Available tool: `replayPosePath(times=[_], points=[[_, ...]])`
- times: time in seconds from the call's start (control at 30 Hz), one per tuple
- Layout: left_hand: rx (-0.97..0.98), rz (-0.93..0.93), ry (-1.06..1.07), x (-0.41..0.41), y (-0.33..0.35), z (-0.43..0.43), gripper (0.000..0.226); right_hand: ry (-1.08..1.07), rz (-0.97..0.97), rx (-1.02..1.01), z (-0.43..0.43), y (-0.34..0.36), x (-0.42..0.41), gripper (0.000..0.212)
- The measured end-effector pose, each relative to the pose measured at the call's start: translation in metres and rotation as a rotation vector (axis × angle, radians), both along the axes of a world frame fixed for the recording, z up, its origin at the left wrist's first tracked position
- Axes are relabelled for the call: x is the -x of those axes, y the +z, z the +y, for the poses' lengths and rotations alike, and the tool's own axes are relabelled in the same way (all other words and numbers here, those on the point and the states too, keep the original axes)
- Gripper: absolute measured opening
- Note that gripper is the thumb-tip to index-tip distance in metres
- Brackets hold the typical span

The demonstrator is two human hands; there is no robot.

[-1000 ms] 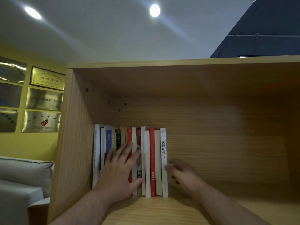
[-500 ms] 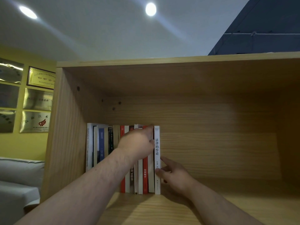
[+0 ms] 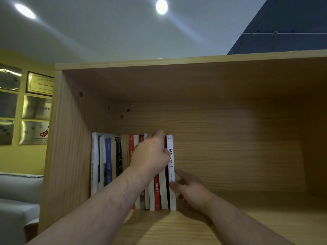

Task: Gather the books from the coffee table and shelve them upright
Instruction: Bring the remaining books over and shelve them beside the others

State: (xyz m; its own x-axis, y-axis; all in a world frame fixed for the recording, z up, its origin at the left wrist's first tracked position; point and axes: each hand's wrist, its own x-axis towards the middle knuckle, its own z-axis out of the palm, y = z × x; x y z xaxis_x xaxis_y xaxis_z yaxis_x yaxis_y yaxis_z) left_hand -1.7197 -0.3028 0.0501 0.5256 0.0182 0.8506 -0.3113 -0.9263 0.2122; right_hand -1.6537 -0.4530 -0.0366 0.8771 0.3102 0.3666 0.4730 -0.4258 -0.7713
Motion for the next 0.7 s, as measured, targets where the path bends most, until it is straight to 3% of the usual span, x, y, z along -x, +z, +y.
replayPosePath(times=[0.17,0.27,0.37,0.57,0.7], points=[[0.217,-0.064,-0.123,0.001,-0.014,0.002,0.055,0.009,0.009,-0.009,-0.001,-0.001,-0.004,0.059],[0.352,-0.012,-0.185,0.000,-0.030,0.001,0.053,0.005,0.022,-0.035,0.000,-0.001,-0.003,0.058],[0.294,0.090,-0.119,0.000,-0.052,-0.002,0.046,0.020,0.017,-0.059,0.000,0.001,0.000,0.051],[0.340,0.085,-0.169,0.010,-0.061,0.001,0.026,0.038,0.058,-0.118,-0.003,0.000,-0.001,0.045],[0.354,0.150,-0.190,0.017,-0.067,-0.001,0.036,0.040,0.096,-0.160,0.001,0.000,-0.001,0.046]])
